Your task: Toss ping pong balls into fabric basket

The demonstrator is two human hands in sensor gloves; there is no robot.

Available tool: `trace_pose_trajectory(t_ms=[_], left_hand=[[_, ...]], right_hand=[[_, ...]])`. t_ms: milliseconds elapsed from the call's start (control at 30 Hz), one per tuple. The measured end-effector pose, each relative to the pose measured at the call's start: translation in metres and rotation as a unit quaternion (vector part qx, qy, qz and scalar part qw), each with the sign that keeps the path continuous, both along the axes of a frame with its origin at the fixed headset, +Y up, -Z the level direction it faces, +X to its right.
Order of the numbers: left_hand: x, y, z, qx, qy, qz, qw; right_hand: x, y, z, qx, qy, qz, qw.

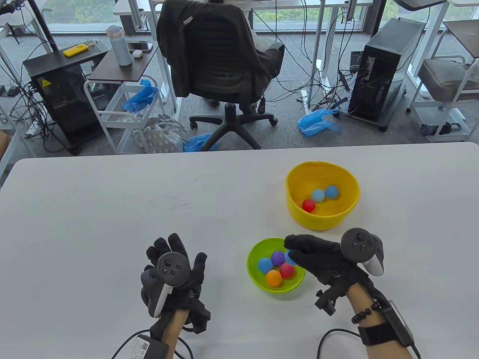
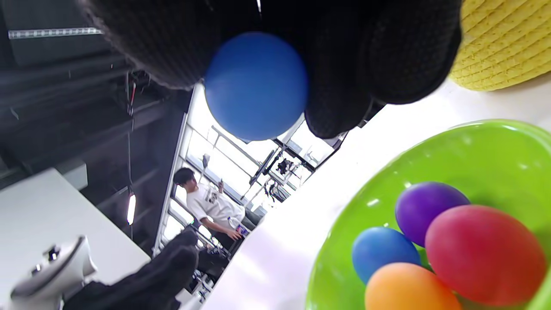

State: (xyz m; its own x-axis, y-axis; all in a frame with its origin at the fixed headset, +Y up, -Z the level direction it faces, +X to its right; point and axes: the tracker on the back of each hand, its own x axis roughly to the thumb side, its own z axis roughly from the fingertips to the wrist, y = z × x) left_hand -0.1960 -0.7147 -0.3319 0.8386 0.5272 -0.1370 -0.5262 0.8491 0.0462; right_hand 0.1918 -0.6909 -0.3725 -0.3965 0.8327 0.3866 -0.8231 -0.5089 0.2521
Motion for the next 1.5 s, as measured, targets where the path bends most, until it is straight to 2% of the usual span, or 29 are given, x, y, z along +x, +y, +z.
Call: trace_pose_trajectory(t_ms=[167, 267, 433, 500, 667, 800, 1067, 1300, 1500], left_hand=[[0.0, 0.0, 0.0, -0.001, 0.0, -0.002, 1.0], [0.0, 0.0, 0.0, -0.002, 0.0, -0.002, 1.0], [0.001, -0.001, 0.0, -0.005, 0.001, -0.003, 1.0], [0.001, -0.001, -0.001, -0.006, 0.001, -0.004, 1.0], [0.002, -0.001, -0.001, -0.009, 0.0, -0.007, 1.0], [0.003, -0.001, -0.001, -0.011, 0.001, -0.008, 1.0], [0.003, -0.001, 0.0, -0.01, 0.001, -0.009, 1.0], [0.003, 0.0, 0.0, -0.007, 0.0, -0.008, 1.0], [0.003, 0.0, 0.0, -0.006, 0.0, -0.007, 1.0]], right_hand=[[0.026, -0.006, -0.01, -0.045, -0.051, -0.112, 0.991], [0.044, -0.011, -0.016, -0.082, -0.131, -0.16, 0.975], [0.072, -0.023, -0.029, -0.14, -0.196, -0.227, 0.944], [0.079, -0.028, -0.034, -0.15, -0.194, -0.252, 0.936], [0.088, -0.038, -0.044, -0.18, -0.131, -0.355, 0.908], [0.093, -0.038, -0.043, -0.169, -0.123, -0.365, 0.907], [0.086, -0.022, -0.032, -0.107, -0.15, -0.305, 0.934], [0.045, 0.011, -0.01, 0.028, -0.152, -0.1, 0.983], [-0.006, 0.023, 0.008, 0.077, -0.099, 0.04, 0.991]])
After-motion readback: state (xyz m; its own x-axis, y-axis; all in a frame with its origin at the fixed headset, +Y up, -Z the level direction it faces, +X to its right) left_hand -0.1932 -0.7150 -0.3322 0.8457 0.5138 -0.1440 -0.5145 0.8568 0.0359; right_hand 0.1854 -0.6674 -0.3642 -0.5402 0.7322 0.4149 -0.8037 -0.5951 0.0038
